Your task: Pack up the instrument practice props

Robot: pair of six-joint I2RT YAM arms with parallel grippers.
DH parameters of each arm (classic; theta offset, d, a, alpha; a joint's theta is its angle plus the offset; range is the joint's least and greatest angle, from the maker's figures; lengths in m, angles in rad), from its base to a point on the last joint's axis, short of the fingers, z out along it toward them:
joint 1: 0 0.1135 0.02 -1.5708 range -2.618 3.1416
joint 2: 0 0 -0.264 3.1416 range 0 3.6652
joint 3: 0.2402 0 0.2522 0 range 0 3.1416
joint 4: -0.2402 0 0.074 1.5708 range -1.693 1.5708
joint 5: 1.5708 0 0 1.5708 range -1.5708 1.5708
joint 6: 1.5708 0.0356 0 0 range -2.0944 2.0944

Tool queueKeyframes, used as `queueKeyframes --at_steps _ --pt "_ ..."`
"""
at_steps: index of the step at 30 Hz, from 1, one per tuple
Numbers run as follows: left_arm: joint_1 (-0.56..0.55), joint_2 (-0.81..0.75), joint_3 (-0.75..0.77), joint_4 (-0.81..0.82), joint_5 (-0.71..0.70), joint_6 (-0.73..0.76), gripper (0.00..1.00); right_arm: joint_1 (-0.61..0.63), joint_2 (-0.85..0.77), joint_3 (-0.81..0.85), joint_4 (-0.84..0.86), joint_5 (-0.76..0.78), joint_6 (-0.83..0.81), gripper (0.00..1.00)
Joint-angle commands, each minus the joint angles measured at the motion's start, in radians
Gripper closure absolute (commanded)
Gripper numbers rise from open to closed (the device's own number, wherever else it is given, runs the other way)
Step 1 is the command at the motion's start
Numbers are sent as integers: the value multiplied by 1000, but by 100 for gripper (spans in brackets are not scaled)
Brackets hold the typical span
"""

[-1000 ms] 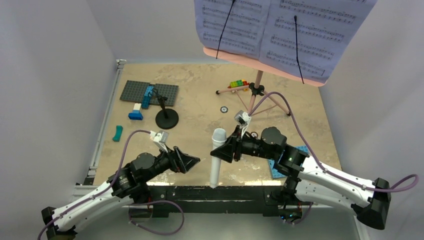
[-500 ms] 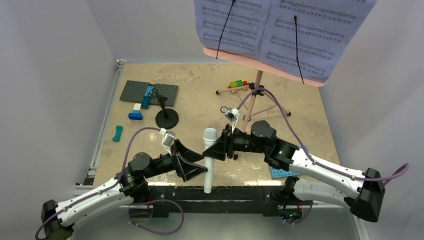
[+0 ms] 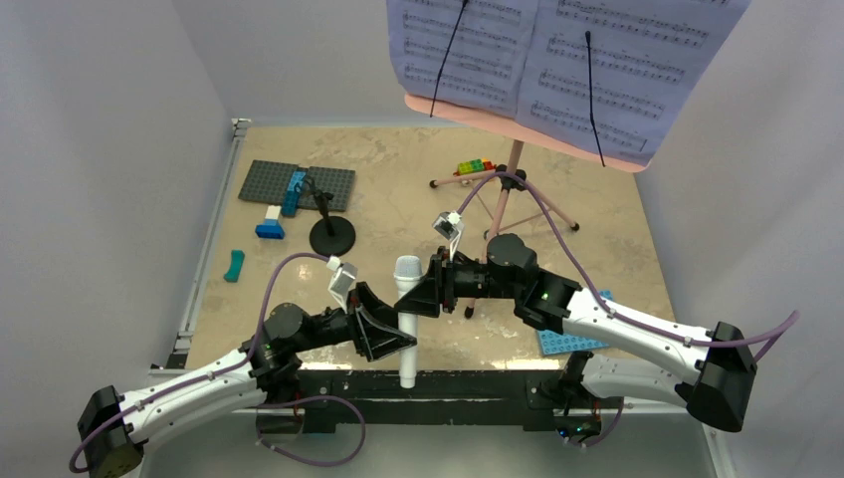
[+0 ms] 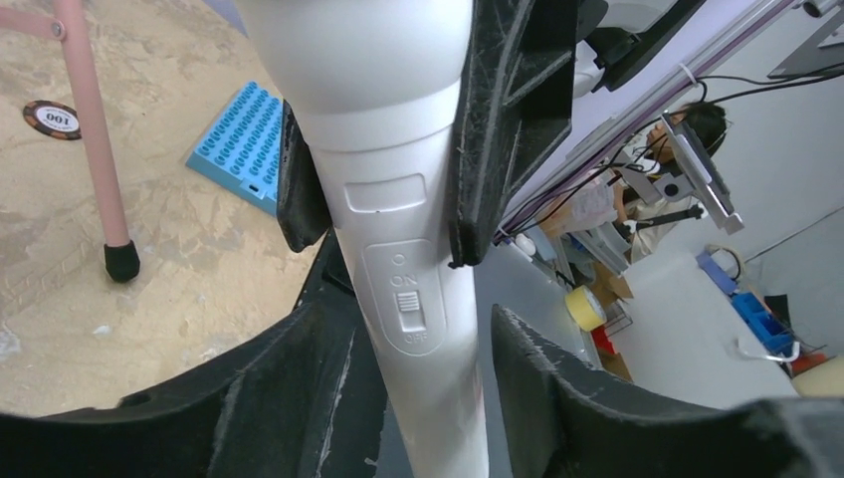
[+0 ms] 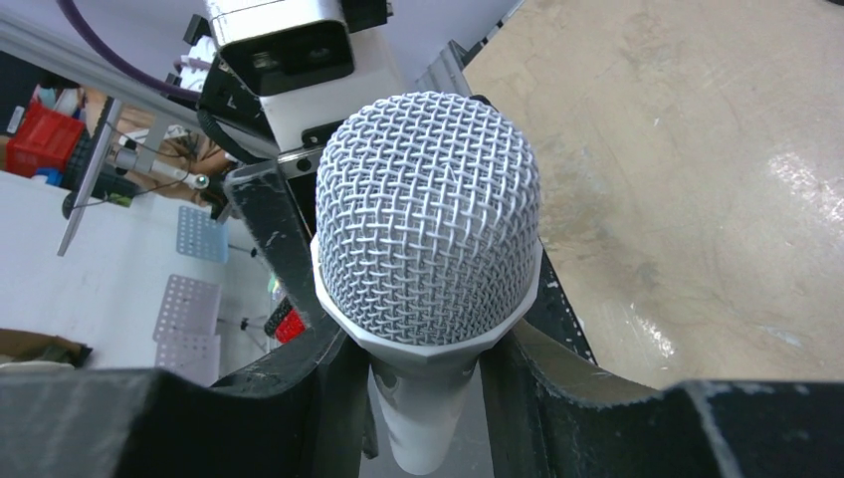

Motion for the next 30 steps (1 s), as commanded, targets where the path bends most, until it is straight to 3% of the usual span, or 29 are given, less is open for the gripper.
queueKeyframes --at_steps 1,4,7,8,10,11,12,17,20,23,30 --pt "-3 23 -8 98 36 15 40 -5 3 53 79 -43 25 100" --pt "-3 26 -10 106 37 16 57 -4 1 51 78 -44 21 100" --pt "-3 22 -12 107 36 14 80 -4 -10 47 71 -42 15 100" --pt "-3 18 -12 103 32 14 88 -4 -14 44 70 -44 14 91" --pt "-3 6 -10 70 13 18 100 -5 -25 41 52 -45 0 52" --pt "-3 -7 -9 43 -3 19 100 -4 -37 42 34 -37 -8 31" --pt "-3 -24 -9 14 -25 19 100 -5 -53 41 11 -29 -22 20" --pt "-3 -163 37 -324 -254 9 100 -4 -173 43 -204 113 -121 12" --pt "-3 -249 105 -725 -534 -83 100 -4 -267 19 -309 213 -170 10" --pt "-2 -291 164 -1064 -816 -287 100 -4 -339 -18 -378 296 -197 8" --pt "-1 -271 204 -1423 -1039 -717 100 -4 -394 -88 -406 333 -201 5"
